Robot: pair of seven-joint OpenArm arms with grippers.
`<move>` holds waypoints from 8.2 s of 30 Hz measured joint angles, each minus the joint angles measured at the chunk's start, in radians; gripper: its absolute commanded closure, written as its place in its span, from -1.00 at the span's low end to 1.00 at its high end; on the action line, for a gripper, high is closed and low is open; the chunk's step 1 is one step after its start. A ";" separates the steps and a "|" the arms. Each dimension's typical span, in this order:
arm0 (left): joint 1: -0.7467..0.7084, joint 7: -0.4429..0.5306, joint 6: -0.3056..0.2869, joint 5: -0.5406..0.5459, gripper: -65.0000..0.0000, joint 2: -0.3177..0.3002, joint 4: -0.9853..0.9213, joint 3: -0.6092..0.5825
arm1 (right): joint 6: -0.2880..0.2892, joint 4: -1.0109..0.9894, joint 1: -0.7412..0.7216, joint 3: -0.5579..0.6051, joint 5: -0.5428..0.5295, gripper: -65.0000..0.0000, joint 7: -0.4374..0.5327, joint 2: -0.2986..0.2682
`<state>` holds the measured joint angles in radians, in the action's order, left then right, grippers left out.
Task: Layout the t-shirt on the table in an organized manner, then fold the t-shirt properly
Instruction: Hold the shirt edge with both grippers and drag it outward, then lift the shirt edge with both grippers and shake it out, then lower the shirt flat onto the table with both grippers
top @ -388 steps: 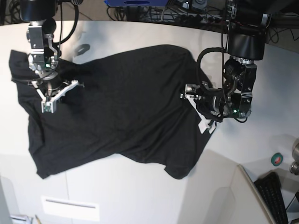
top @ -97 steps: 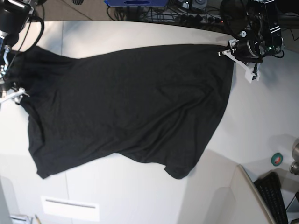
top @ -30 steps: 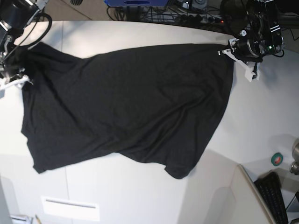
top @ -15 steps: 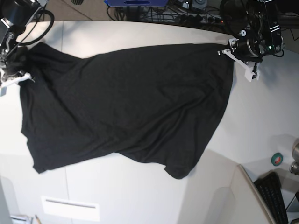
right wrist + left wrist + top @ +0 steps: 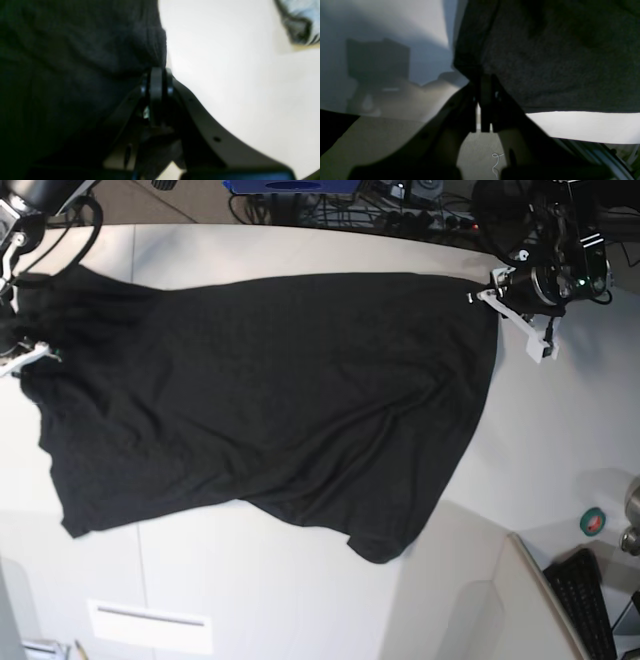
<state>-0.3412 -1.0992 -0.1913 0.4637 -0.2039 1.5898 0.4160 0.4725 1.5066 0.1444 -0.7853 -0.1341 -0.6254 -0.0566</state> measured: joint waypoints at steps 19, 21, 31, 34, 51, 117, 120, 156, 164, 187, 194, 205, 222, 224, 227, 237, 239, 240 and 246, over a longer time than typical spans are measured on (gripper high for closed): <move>-0.053 0.000 -0.001 0.009 -0.43 -0.002 -0.035 0.000 | -0.002 -0.087 -0.003 -0.003 0.004 1.00 -0.003 -0.003; -0.052 -0.002 -0.009 0.013 -0.80 -0.003 -0.032 0.013 | -0.002 -0.087 -0.008 -0.003 0.004 1.00 -0.002 -0.003; -0.074 -0.011 -0.363 0.351 -0.61 -0.071 -0.193 0.297 | -0.001 -0.088 -0.011 -0.002 0.004 1.00 -0.003 -0.004; -0.065 -0.011 -0.363 0.357 -0.63 -0.080 -0.218 0.240 | -0.001 -0.088 -0.011 -0.002 0.004 1.00 -0.003 -0.003; 0.043 0.014 -0.386 0.356 -0.62 -0.077 -0.324 0.150 | -0.001 -0.088 -0.011 -0.003 0.004 1.00 -0.003 -0.003; -0.006 0.011 -0.385 0.251 -0.62 -0.082 -0.268 0.200 | -0.001 -0.088 -0.027 -0.003 0.004 1.00 -0.004 -0.006; -0.019 0.003 -0.381 0.217 -0.62 -0.098 -0.272 0.230 | -0.001 -0.088 -0.027 -0.003 0.004 1.00 -0.003 -0.006; 0.229 -0.019 -0.367 0.192 1.00 -0.113 -0.197 0.035 | -0.005 -0.200 -0.185 -0.003 0.010 1.00 -0.011 -0.045; 0.561 -0.019 -0.366 -0.098 1.00 -0.103 -0.302 -0.163 | -0.037 -0.381 -0.407 -0.001 0.090 1.00 -0.036 -0.089; 1.485 0.109 -0.378 -0.659 1.00 0.207 -0.320 -0.300 | -0.045 -0.129 -0.986 0.338 0.091 1.00 0.047 -0.503; 1.105 -0.040 -0.378 -0.659 1.00 0.125 0.096 -0.393 | -0.042 0.151 -0.554 0.279 0.094 1.00 -0.048 -0.391; 0.510 0.050 -0.377 -0.662 1.00 0.051 0.072 -0.436 | -0.032 -0.242 -0.285 0.114 0.090 1.00 -0.047 -0.172; 0.322 0.262 -0.253 -0.658 1.00 0.055 -0.137 -0.356 | -0.044 -0.468 -0.249 0.118 0.090 1.00 0.181 -0.175; 0.330 0.262 -0.253 -0.656 1.00 0.055 -0.137 -0.356 | -0.044 -0.468 -0.250 0.118 0.091 1.00 0.175 -0.176; 0.340 0.261 -0.253 -0.657 1.00 0.056 -0.137 -0.356 | -0.045 -0.467 -0.272 0.118 0.098 1.00 0.163 -0.178; 0.344 0.259 -0.253 -0.657 1.00 0.053 -0.214 -0.356 | -0.045 -0.567 -0.369 0.212 0.094 1.00 0.178 -0.204; 0.339 0.258 -0.253 -0.658 1.00 0.053 -0.211 -0.355 | -0.046 -0.603 -0.384 0.212 0.107 0.91 0.163 -0.206; 0.336 0.258 -0.253 -0.658 1.00 0.054 -0.208 -0.355 | -0.046 -0.611 -0.392 0.214 0.105 0.60 0.163 -0.208; 0.319 0.194 -0.254 -0.649 0.28 0.065 -0.169 -0.265 | -0.045 -0.521 -0.362 0.205 0.093 0.02 0.182 -0.227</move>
<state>-0.0227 -0.9051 -0.4450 -0.1852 -0.1387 1.4208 0.1513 0.4271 0.9859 -0.2173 -0.5804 -0.0406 -0.4431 -0.2836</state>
